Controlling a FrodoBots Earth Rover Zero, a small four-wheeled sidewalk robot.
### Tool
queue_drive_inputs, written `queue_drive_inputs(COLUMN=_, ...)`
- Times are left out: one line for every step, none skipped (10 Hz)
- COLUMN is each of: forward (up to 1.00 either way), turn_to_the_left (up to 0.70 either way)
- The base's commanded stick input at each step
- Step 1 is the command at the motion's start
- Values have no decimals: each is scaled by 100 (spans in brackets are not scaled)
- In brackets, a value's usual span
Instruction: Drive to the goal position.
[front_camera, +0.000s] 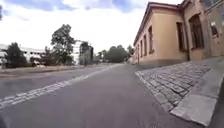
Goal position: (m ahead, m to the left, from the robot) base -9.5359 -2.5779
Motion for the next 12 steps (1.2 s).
queue_drive_inputs(forward=70, turn_to_the_left=0)
queue_drive_inputs(forward=70, turn_to_the_left=0)
queue_drive_inputs(forward=70, turn_to_the_left=0)
queue_drive_inputs(forward=70, turn_to_the_left=0)
queue_drive_inputs(forward=70, turn_to_the_left=0)
queue_drive_inputs(forward=70, turn_to_the_left=0)
queue_drive_inputs(forward=70, turn_to_the_left=0)
queue_drive_inputs(forward=70, turn_to_the_left=0)
queue_drive_inputs(forward=70, turn_to_the_left=0)
queue_drive_inputs(forward=70, turn_to_the_left=0)
queue_drive_inputs(forward=70, turn_to_the_left=0)
queue_drive_inputs(forward=70, turn_to_the_left=0)
